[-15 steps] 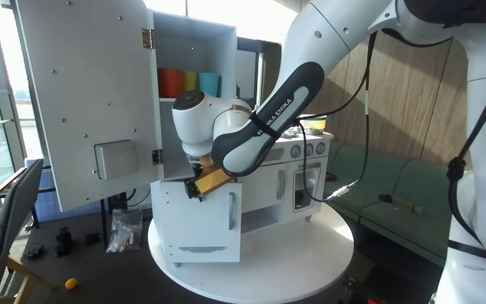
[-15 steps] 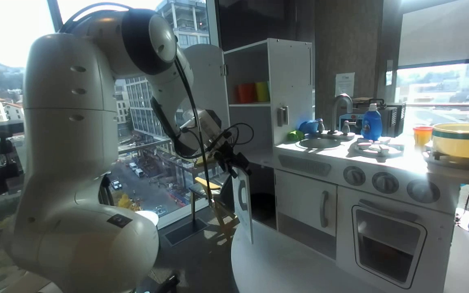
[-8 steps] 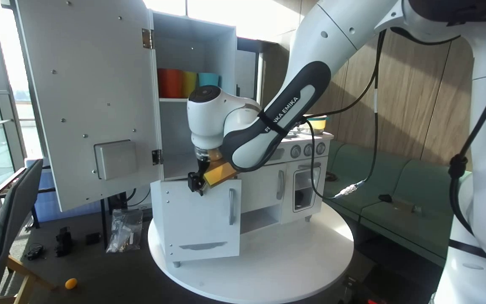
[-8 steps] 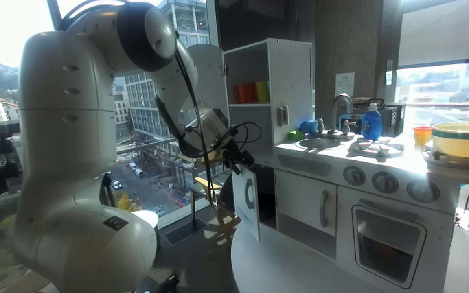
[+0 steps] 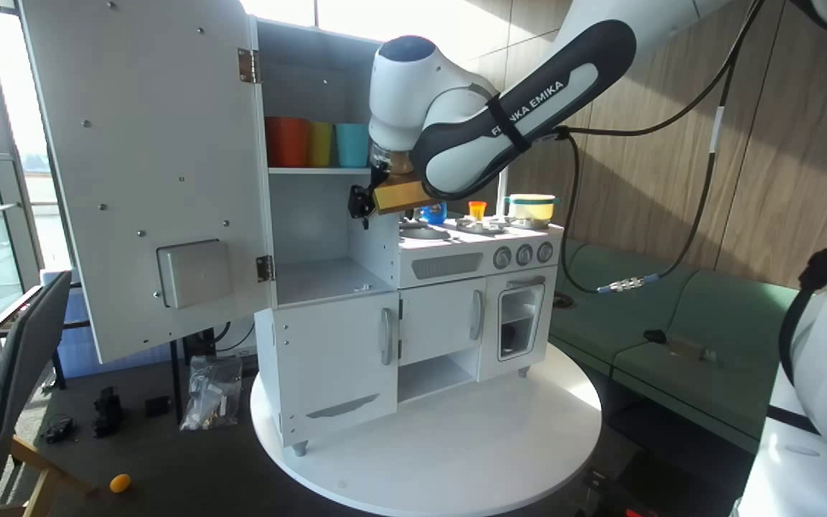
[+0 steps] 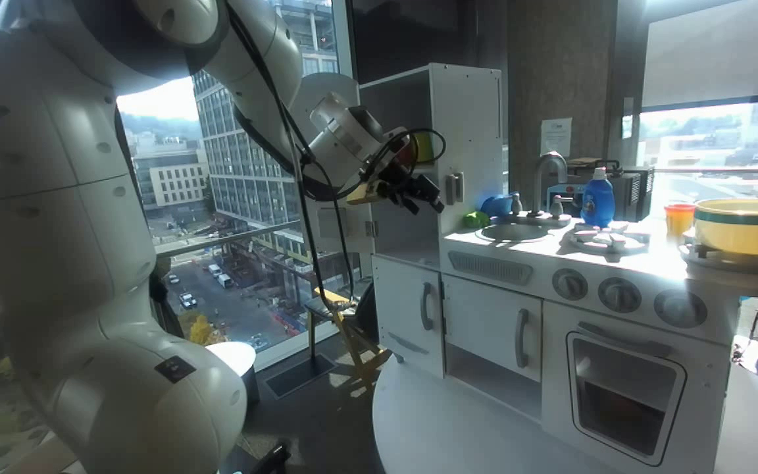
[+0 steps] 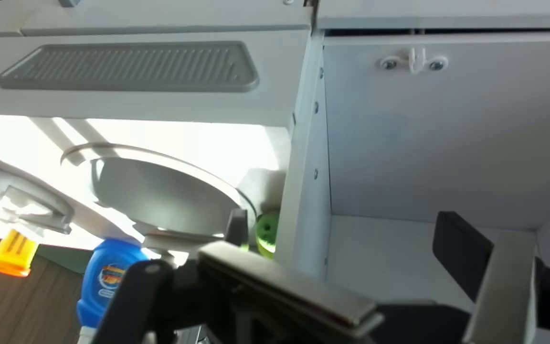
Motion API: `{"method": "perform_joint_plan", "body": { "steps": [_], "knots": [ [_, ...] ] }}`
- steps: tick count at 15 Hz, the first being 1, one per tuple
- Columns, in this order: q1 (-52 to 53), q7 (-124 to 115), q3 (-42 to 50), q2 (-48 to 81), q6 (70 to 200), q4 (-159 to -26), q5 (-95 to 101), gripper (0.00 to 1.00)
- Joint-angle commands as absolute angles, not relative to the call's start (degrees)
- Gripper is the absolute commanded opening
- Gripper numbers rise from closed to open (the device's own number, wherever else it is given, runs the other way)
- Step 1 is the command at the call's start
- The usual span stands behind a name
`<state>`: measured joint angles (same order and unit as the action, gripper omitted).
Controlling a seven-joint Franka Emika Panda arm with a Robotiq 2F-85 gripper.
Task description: Close the cabinet door in the middle, open the left lower cabinet door, remove the black bowl from the middle cabinet to the, put it in the lower cabinet and close the door
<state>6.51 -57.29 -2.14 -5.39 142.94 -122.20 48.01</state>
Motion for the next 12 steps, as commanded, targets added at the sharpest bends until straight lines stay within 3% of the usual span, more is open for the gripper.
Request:
{"method": "perform_joint_plan", "body": {
  "steps": [1,7,12],
  "knots": [
    [4.2,-51.4,-2.7,-13.0,140.6,-124.9,43.1,1.0],
    [3.4,-31.7,-2.0,-22.6,137.7,-132.2,23.3,1.0],
    [0.9,-25.3,-3.3,-28.1,127.5,-133.4,13.7,1.0]
  ]
}}
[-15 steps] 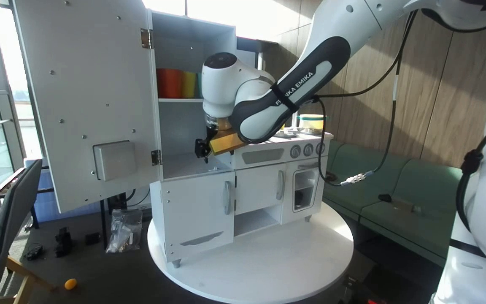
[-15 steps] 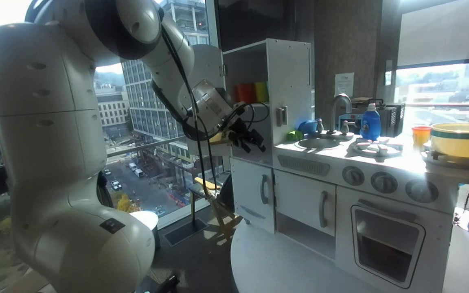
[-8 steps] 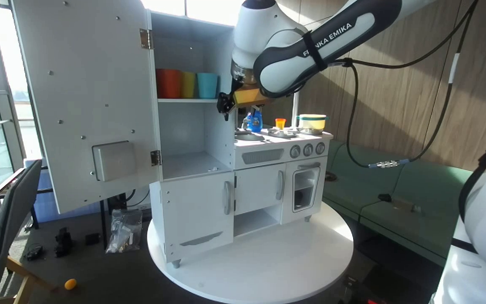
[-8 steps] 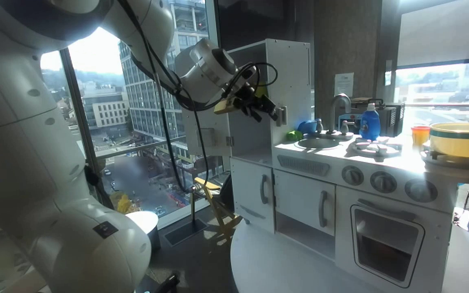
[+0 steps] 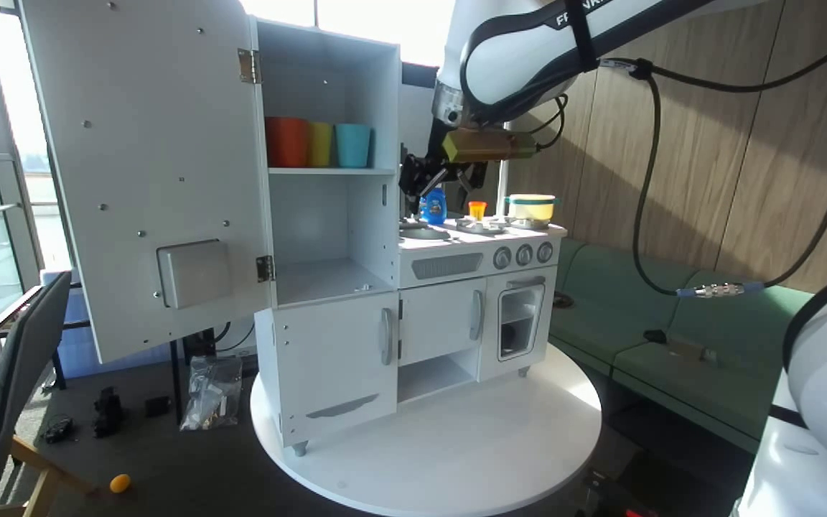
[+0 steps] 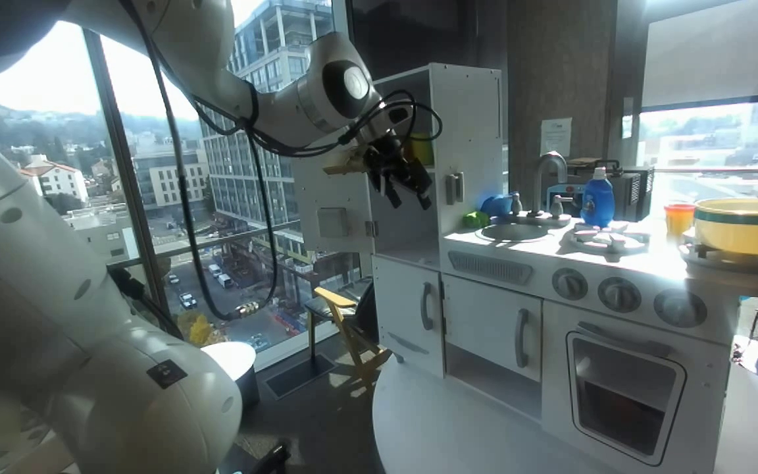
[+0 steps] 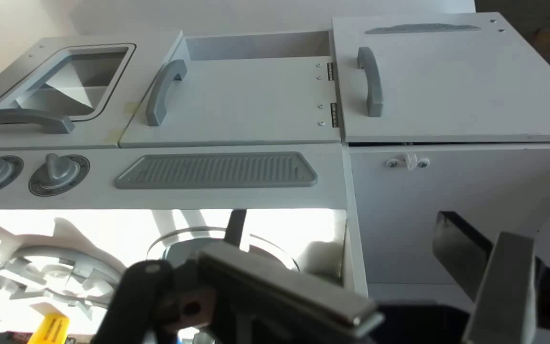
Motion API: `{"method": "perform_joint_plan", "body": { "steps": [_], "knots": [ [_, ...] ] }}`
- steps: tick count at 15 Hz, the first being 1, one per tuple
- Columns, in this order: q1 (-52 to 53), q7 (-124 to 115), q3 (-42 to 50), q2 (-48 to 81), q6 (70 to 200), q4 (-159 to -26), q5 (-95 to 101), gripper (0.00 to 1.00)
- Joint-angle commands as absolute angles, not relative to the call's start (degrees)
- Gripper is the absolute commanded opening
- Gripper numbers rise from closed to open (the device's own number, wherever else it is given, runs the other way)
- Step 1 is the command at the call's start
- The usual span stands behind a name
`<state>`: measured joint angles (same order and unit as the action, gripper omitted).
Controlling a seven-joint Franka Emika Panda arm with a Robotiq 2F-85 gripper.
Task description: Close the cabinet door in the middle, open the left lower cabinet door, remove the black bowl from the middle cabinet to the, put it in the lower cabinet and close the door
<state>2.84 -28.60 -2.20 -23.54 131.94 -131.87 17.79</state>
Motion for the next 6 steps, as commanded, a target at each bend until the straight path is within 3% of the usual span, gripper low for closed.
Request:
{"method": "perform_joint_plan", "body": {
  "steps": [1,6],
  "knots": [
    [0.3,-25.5,-3.6,-29.0,126.3,-133.5,12.9,1.0],
    [-1.1,-24.6,-3.4,-30.2,124.0,-132.7,9.7,1.0]
  ]
}}
